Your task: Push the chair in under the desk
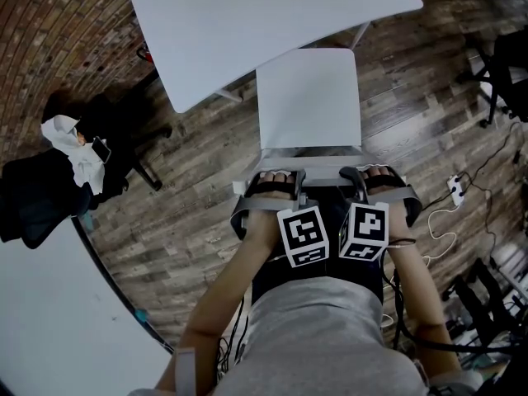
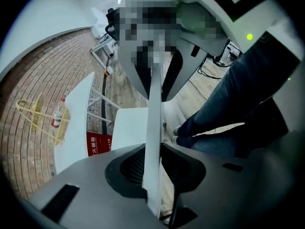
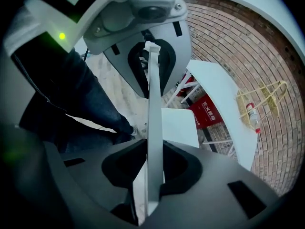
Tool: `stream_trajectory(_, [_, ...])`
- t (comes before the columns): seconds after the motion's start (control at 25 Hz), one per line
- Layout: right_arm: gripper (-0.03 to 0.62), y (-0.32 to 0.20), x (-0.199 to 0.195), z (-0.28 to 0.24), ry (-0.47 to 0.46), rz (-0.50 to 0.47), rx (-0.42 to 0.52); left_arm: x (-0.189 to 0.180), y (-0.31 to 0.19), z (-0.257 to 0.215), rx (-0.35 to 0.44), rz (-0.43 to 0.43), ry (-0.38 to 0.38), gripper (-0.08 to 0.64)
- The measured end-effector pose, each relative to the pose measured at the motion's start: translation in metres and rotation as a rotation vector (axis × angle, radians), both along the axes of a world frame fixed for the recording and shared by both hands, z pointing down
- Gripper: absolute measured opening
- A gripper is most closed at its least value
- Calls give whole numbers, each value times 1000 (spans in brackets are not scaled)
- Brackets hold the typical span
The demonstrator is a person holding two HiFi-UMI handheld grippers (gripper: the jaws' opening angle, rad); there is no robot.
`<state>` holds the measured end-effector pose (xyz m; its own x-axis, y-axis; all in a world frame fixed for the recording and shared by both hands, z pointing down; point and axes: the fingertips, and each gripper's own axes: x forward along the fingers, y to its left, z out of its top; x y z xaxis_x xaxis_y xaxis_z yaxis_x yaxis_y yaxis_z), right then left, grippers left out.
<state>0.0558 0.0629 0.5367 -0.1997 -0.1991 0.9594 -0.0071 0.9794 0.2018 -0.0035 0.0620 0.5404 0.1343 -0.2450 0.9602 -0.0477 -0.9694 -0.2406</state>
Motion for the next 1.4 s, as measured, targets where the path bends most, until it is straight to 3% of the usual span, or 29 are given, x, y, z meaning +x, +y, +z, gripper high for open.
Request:
stream_trajectory(0.32, [91,2,0,2,4,-26,-29,-1,0,2,-19,-18,-12,95])
stream_trajectory(0.56, [87,4,-1,2,-20,-35,-114,-2,2,3,-89,-53,7,95])
stream_trajectory(0.72, [87,1,2,1,-26,-45,-139,1,0,2,-91,-61,16,95])
stream_trajectory(1.04, [94,-32,17,0,1,-66,-92,17,-29,2,-92,-80,23,94])
stream_trajectory(1.4, [95,-84,8,-3,-53,-105,-72,6,-83,1,-87,-168,11,100])
